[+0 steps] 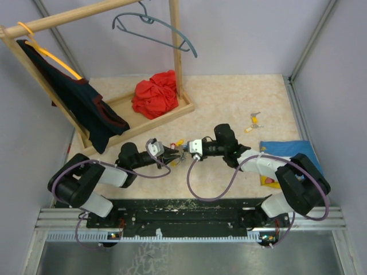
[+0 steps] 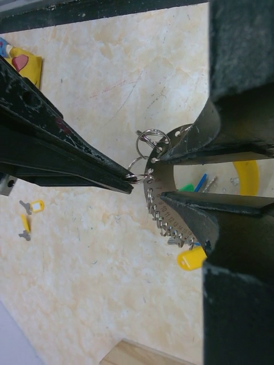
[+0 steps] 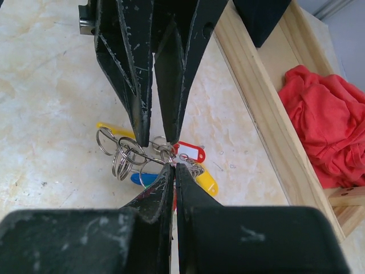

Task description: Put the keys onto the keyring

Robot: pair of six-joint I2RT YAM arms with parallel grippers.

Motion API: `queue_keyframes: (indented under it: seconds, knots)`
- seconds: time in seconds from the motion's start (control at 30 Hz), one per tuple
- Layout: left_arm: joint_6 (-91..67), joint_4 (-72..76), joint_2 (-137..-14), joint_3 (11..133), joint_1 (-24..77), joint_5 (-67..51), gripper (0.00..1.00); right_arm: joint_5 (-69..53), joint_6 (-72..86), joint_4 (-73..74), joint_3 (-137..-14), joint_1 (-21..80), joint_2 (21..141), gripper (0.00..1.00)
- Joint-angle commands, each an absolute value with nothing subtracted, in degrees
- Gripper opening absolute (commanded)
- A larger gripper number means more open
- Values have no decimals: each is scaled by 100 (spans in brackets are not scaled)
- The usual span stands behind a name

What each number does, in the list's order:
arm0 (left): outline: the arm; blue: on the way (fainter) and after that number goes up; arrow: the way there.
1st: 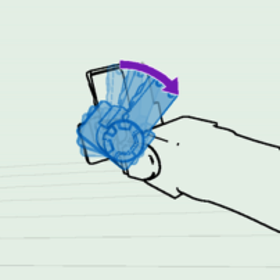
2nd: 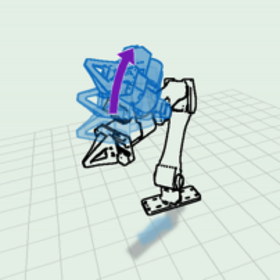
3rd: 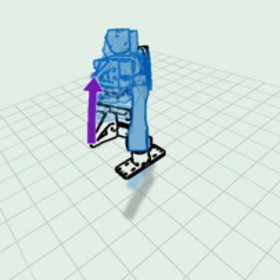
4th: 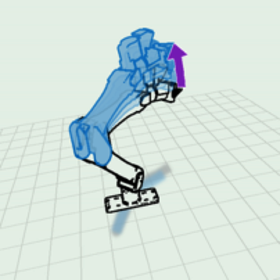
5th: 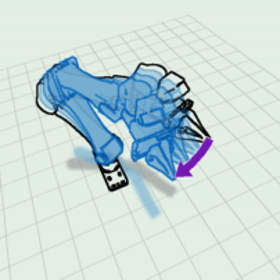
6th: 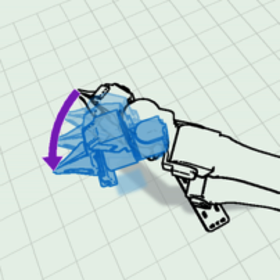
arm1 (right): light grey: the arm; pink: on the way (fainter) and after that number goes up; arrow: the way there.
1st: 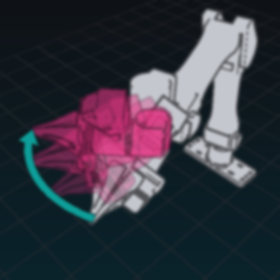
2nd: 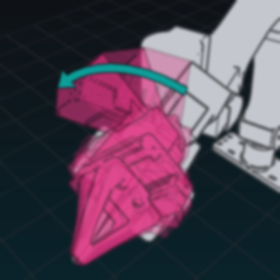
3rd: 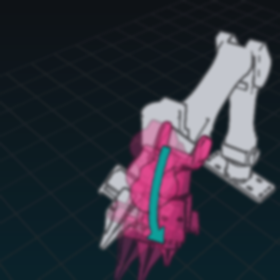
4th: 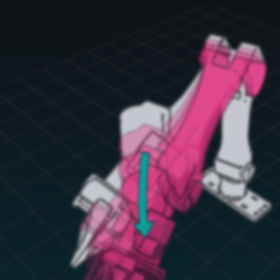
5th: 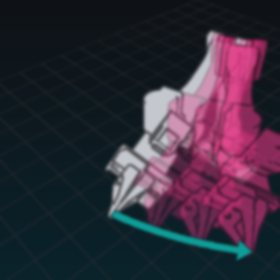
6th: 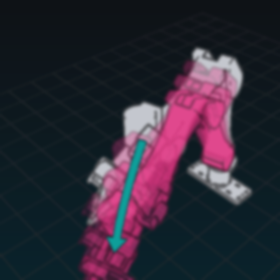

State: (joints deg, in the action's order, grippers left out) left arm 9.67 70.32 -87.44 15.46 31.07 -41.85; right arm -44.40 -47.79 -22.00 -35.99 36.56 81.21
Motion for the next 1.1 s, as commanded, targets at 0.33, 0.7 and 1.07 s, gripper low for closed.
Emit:
queue_keyframes:
  seconds: [0.33,0.7,1.07]
  knots:
    - [1436,6794,-8268,1581,2997,-4116,30,-4539,-4308,-3139,-3500,3611,8304,0]
    - [1151,7181,-8922,1854,2999,-4529,30,-4552,-4096,-3343,-3463,3612,8357,0]
    - [1057,7304,-9152,1985,3006,-4569,28,-4628,-3797,-3578,-3433,3608,8359,0]
